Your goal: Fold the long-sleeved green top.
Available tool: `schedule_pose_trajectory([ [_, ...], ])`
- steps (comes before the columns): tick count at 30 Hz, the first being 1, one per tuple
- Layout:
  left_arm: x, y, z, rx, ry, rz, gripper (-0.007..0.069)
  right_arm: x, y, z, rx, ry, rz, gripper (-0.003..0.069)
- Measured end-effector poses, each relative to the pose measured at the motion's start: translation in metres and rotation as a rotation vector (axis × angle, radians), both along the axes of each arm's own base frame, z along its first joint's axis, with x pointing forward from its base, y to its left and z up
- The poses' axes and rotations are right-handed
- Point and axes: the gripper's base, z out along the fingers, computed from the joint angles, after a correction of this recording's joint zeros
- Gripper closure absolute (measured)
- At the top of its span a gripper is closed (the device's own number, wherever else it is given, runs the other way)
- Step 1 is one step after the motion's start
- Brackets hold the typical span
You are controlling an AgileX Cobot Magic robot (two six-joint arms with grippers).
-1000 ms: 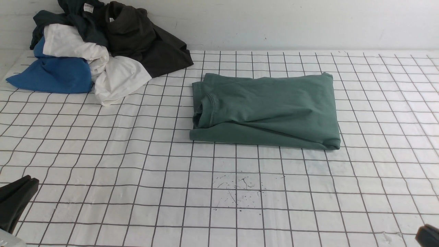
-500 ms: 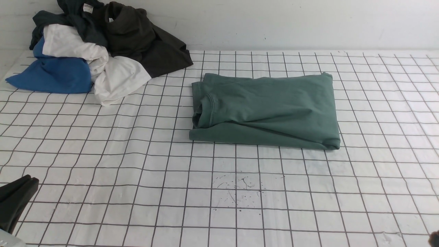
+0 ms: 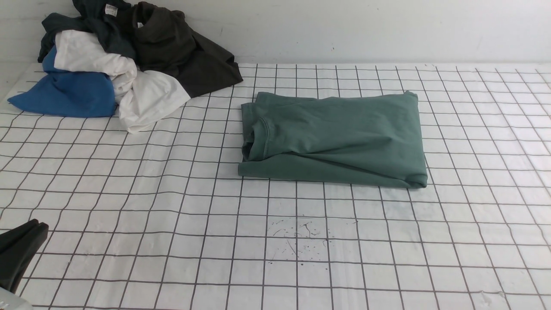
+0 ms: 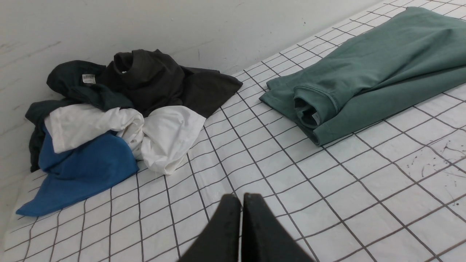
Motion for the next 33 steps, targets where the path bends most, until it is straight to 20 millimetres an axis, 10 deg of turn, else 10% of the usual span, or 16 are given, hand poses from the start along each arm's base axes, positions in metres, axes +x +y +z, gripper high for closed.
schedule_pose_trajectory([
  [18, 0.000, 0.000, -0.001, -0.002, -0.007, -0.002, 0.0631, 0.000, 0.000, 0.000, -0.001, 0.000, 0.000, 0.0665],
  [33, -0.021, 0.020, -0.070, -0.184, -0.082, 0.268, 0.0631, 0.000, 0.000, 0.000, -0.003, 0.002, 0.000, 0.0665],
])
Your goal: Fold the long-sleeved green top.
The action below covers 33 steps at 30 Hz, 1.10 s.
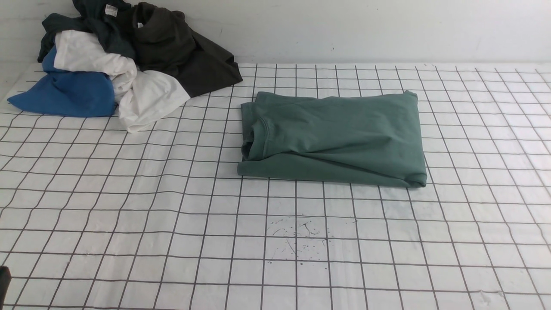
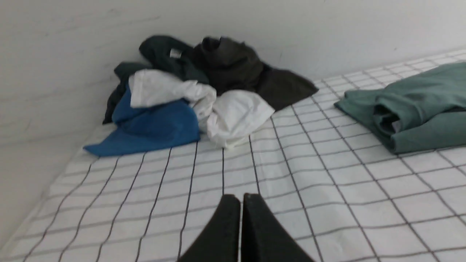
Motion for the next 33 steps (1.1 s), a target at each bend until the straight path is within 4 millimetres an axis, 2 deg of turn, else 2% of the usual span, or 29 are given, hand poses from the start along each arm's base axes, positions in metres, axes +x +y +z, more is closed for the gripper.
schedule_pose_trajectory([
  [4, -0.003, 0.000, -0.018, -0.029, 0.200, 0.008, 0.0631, 0.000, 0.000, 0.000, -0.001, 0.001, 0.000, 0.0665],
  [33, -0.004, -0.001, -0.018, -0.043, 0.209, -0.005, 0.0631, 0.000, 0.000, 0.000, 0.000, 0.002, 0.000, 0.0665],
])
